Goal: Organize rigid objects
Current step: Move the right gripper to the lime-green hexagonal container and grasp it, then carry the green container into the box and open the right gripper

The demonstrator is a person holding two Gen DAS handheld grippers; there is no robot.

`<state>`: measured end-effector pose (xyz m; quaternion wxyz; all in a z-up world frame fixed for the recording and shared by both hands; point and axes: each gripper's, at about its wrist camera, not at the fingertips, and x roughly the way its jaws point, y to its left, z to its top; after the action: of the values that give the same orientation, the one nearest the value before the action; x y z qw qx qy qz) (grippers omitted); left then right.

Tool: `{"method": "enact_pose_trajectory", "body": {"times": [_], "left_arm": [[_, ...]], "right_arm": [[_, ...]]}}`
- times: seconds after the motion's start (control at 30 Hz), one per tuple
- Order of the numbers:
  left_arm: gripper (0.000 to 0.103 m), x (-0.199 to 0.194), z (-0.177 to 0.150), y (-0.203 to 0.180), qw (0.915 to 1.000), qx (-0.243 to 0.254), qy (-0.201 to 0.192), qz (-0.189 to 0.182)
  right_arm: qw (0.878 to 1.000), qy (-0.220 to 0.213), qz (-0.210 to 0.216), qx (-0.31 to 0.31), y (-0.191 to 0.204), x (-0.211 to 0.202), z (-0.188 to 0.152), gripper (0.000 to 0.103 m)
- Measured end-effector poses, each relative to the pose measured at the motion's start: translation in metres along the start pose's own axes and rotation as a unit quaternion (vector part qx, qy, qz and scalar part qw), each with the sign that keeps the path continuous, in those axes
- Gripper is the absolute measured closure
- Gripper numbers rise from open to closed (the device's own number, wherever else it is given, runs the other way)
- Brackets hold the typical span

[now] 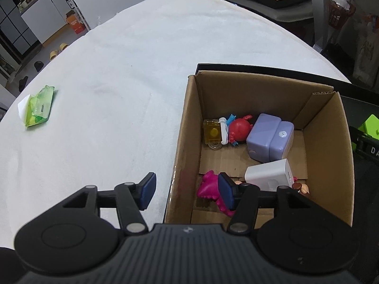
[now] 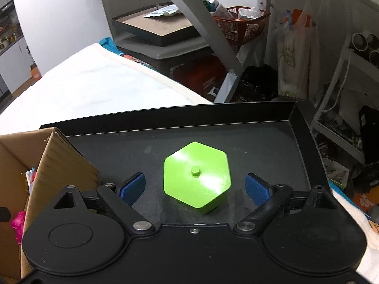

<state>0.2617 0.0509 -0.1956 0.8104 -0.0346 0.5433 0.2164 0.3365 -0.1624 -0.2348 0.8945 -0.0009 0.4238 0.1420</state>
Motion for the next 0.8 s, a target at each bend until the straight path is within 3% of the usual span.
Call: {"method": "enact_pose_trajectory", "body": {"times": [0.13, 0.17, 0.2, 0.8], "left_arm": [[0.047, -0.003, 0.001, -0.003, 1.0000, -0.002, -0.001, 0.000], [0.047, -0.004, 0.000, -0.004, 1.0000, -0.001, -0.001, 0.000], [0.047, -0.005, -0.001, -0.004, 1.0000, 0.001, -0.001, -0.001], [0.047, -0.025, -0.020, -0.001, 0.9991, 0.011, -0.001, -0.041]], "right_arm": [[1.000, -0.015, -0.009, -0.013, 0.004, 0.004, 0.002, 0.015], [1.000, -0.021, -0.008, -0.015, 0.004, 0.004, 0.002, 0.028], [1.000, -0.019, -0.006, -0.015, 0.002, 0.004, 0.002, 0.051], [0.999, 0.007, 0.004, 0.051, -0.021, -0.047, -0.015, 0.052]]}}
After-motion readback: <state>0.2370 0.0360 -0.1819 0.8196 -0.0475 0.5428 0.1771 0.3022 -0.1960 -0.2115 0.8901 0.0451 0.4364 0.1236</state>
